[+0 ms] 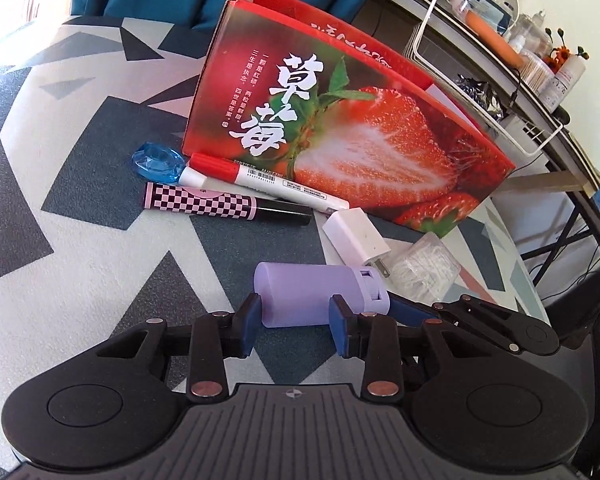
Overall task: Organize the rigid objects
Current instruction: 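Close the left tool on the lavender USB stick and lift it, then carry the USB stick into the red box and open the left tool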
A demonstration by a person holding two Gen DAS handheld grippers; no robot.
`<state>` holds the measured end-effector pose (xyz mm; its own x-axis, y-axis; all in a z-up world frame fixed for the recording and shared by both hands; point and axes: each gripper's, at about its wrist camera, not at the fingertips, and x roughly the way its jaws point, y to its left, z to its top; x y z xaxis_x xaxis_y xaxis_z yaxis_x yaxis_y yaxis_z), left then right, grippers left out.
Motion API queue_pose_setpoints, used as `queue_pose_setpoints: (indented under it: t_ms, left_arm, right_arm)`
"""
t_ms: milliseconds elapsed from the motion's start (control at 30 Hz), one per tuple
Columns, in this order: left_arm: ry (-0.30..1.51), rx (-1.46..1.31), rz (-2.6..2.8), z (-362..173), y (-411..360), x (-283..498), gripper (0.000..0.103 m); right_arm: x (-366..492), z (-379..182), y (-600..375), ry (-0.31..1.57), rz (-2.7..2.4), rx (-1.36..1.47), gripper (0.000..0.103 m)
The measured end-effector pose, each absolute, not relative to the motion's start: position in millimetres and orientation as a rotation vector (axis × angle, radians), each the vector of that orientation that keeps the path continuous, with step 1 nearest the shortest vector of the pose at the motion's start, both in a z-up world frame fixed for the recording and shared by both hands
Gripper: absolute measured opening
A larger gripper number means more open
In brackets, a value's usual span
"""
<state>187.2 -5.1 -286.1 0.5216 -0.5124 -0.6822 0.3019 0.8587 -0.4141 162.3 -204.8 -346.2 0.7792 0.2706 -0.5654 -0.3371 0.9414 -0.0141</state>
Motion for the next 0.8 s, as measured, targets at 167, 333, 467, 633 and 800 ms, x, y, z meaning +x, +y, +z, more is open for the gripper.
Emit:
queue_pose_setpoints:
  t_ms: [167,333,467,633,800]
  left_arm:
    - [0.9,-0.26,-0.489,-288,-8,191,0.042]
    - [0.896,-0.264,-0.483,-287,-10,194,0.045]
    - [0.907,-0.241,-0.495,-285,-14,198,0.048]
    - [0.902,-0.236,-0.5,-286,-16,202,0.049]
    - [0.897,-0.218,-0.494,-285,-21,199,0.05]
  right_arm:
    - [163,-346,-201,0.589,0.327,-0.134,0.038]
    - [166,-347,-202,0.597,0.332,-0.126,0.04]
    - [173,-346,-204,0.612,0.356,-0.111,0.044]
    - [177,-347,-204,0.623,0.348,-0.106,0.045]
    - [178,-348,-202,0.623,0.34,-0.114,0.045]
